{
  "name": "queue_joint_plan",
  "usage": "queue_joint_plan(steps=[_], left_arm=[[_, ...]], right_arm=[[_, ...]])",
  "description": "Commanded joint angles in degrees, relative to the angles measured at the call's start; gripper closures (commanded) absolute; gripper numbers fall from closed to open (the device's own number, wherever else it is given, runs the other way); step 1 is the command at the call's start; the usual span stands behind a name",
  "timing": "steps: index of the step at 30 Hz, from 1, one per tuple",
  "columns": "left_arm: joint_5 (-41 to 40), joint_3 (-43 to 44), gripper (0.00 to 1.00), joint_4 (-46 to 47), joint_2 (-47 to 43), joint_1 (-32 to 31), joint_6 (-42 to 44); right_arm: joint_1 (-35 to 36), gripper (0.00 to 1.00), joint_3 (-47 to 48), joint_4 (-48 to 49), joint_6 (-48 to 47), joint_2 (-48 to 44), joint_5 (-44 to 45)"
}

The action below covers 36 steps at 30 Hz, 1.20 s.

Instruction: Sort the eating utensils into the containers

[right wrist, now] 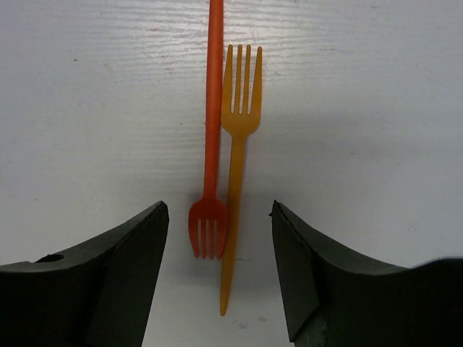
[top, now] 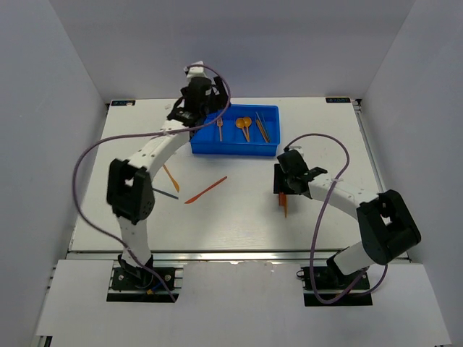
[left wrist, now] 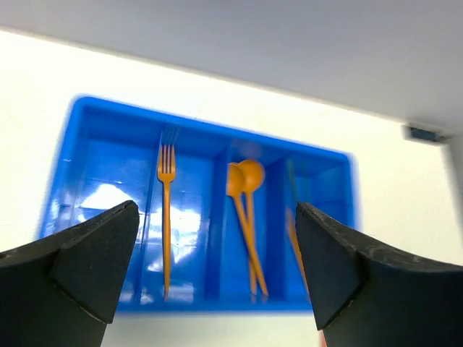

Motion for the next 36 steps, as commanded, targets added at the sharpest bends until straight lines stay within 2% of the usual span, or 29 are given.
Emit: queue_joint_plan(steps=[1,2,5,7,13,16,28,36], left_arm=[[-1.2,-3.7,0.02,-5.0,-15.3,-0.6,-1.9],[-1.1,-5.9,0.02,-5.6,-17.8,-0.6,-2.4],[-0.4,-17.8,0.02,-6.0,-28.5,-0.6,-4.5],[-0.8,-26.3,0.02,-6.0,-35.4,-0.6,-5.2],[0.7,-38.7,0.02,-10.6,-43.1,-0.7,-5.1],[0.7,-41.5,0.02,-13.3,-44.7,-0.8,-4.0],[-1.3,-43.0,0.02,-17.0,-48.1,-0.9,-1.7],[3.2,-43.0,0.02,-15.5,-47.1,-0.9,-2.9]], right_arm=[[-0.4,0.37,3.4,-0.4,0.9,2.5,3.3],[-0.4,0.42,3.5,-0.1,1.3,2.8,3.4],[-0.4,0.51,4.7,-0.6,1.5,4.1,3.8],[-0.4,0.53,5.3,-1.2,1.3,4.6,4.3],[-1.0,0.64,5.9,-0.9,1.0,5.4,4.9],[-1.6,0.68,6.4,-1.0,0.9,7.1,4.5],[-1.8,0.74,5.3,-0.2,0.3,10.6,2.7],[-3.1,0.90,4.3,-0.4,0.2,11.5,1.5]])
